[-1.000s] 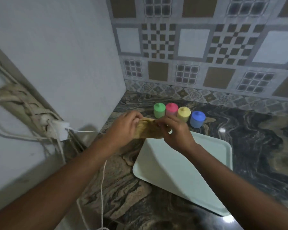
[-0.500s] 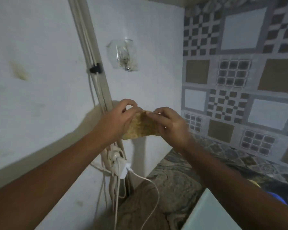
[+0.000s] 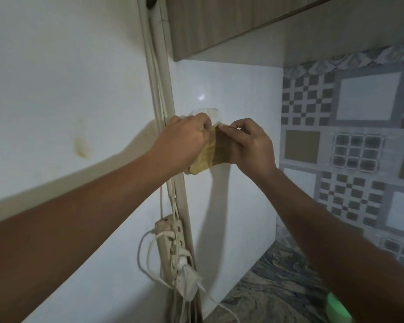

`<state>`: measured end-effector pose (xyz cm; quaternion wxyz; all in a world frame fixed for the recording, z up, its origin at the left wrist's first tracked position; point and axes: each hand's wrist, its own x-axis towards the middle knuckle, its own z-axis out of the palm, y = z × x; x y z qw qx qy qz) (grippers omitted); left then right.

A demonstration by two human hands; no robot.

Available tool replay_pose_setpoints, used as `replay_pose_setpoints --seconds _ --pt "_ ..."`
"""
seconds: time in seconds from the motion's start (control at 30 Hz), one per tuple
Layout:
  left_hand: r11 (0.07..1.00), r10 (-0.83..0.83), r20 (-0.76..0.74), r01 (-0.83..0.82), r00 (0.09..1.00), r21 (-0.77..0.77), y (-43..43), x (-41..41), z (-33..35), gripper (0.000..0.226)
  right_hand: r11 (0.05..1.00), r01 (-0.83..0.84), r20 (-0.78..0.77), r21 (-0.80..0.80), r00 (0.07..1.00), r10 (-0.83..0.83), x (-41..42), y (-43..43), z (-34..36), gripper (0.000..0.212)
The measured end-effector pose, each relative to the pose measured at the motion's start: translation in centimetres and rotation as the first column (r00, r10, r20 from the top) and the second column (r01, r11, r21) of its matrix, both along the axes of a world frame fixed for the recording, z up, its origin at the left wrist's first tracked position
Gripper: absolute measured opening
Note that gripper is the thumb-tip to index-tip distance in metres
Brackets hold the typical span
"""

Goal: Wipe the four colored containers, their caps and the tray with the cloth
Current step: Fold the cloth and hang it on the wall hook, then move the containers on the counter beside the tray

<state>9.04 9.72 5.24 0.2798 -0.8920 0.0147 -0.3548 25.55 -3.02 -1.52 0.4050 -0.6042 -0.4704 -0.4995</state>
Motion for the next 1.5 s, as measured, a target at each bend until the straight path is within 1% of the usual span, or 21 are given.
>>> replay_pose_setpoints --seconds 0.07,0.13,0.23,0.33,0.43,0.5,0.53,0.57,0.7,0.73,0.8,0.87,0.9,0.97,1.03,1.3,1.4,1.5 --pt "0.997 0.079 0.022 -0.079 0.997 0.014 0.0 0.5 -0.2 0.039 1.000 0.000 -0.038 -0.025 0.999 -0.001 0.0 0.5 -0.1 0.036" --pt "0.996 0.088 0.042 -0.088 0.995 0.000 -0.1 0.6 -0.8 0.034 0.999 -0.015 -0.085 -0.041 0.996 0.011 -0.1 0.9 -0.4 0.032" --pt "0.995 0.088 0.053 -0.091 0.995 0.043 0.2 0.5 -1.8 0.027 0.997 -0.047 -0.154 -0.054 0.987 0.039 -0.7 1.4 -1.2 0.029" --pt "0.990 0.113 0.115 -0.122 0.987 0.073 0.9 0.6 -3.0 0.014 0.996 -0.088 -0.242 -0.025 0.967 0.080 -1.5 1.5 -1.9 0.024" --pt "0.993 0.076 0.166 -0.090 0.983 0.079 1.1 0.7 -4.2 0.004 0.981 -0.189 -0.400 0.031 0.897 0.185 -2.5 1.6 -2.6 0.027" --pt "0.995 0.054 0.177 -0.067 0.983 0.069 1.1 0.8 -5.0 0.006 0.957 -0.281 -0.499 0.066 0.822 0.276 -3.1 1.7 -2.9 0.031" --pt "0.996 0.045 0.184 -0.058 0.982 0.062 1.1 0.8 -5.5 0.009 0.949 -0.309 -0.523 0.067 0.799 0.297 -3.5 1.7 -3.0 0.032" --pt "0.997 0.043 0.186 -0.054 0.982 0.054 1.0 0.8 -5.9 0.012 0.946 -0.319 -0.527 0.055 0.796 0.298 -3.9 1.6 -3.2 0.033" --pt "0.995 0.099 0.096 -0.097 0.990 -0.019 -0.2 0.0 -7.9 0.039 0.937 -0.339 -0.469 -0.080 0.842 0.265 -5.4 0.5 -3.8 0.048" --pt "0.993 0.112 0.073 -0.109 0.991 -0.043 -0.6 -0.2 -8.3 0.042 0.930 -0.353 -0.458 -0.104 0.847 0.270 -5.6 0.3 -3.9 0.052" --pt "0.986 0.132 0.040 -0.127 0.990 -0.105 -1.2 -0.7 -9.2 0.040 0.917 -0.375 -0.488 -0.138 0.831 0.267 -5.7 -0.2 -4.0 0.051" --pt "0.975 0.140 0.000 -0.138 0.990 -0.176 -1.6 -1.3 -9.8 0.033 0.914 -0.364 -0.544 -0.181 0.811 0.215 -5.8 -0.8 -4.0 0.046" --pt "0.968 0.148 -0.032 -0.152 0.988 -0.199 -1.8 -1.6 -10.1 0.031 0.917 -0.347 -0.575 -0.196 0.798 0.179 -5.9 -1.1 -4.0 0.049" --pt "0.958 0.146 -0.101 -0.166 0.984 -0.235 -2.0 -2.0 -10.5 0.029 0.934 -0.309 -0.637 -0.179 0.760 0.129 -6.0 -1.6 -4.0 0.054" --pt "0.950 0.127 -0.149 -0.163 0.981 -0.267 -2.1 -2.5 -11.0 0.031 0.947 -0.289 -0.674 -0.140 0.728 0.123 -6.1 -1.9 -4.0 0.054" --pt "0.946 0.075 -0.201 -0.134 0.977 -0.295 -3.2 -3.6 -11.9 0.035 0.959 -0.242 -0.687 -0.145 0.723 0.078 -6.4 -2.9 -4.7 0.049" --pt "0.932 0.037 -0.234 -0.117 0.972 -0.342 -4.1 -3.7 -12.9 0.038 0.966 -0.205 -0.697 -0.157 0.716 0.039 -6.5 -4.1 -5.7 0.051" --pt "0.909 -0.035 -0.265 -0.079 0.964 -0.409 -5.6 -3.3 -14.4 0.039 0.968 -0.159 -0.717 -0.196 0.697 -0.031 -6.7 -6.3 -7.7 0.052"
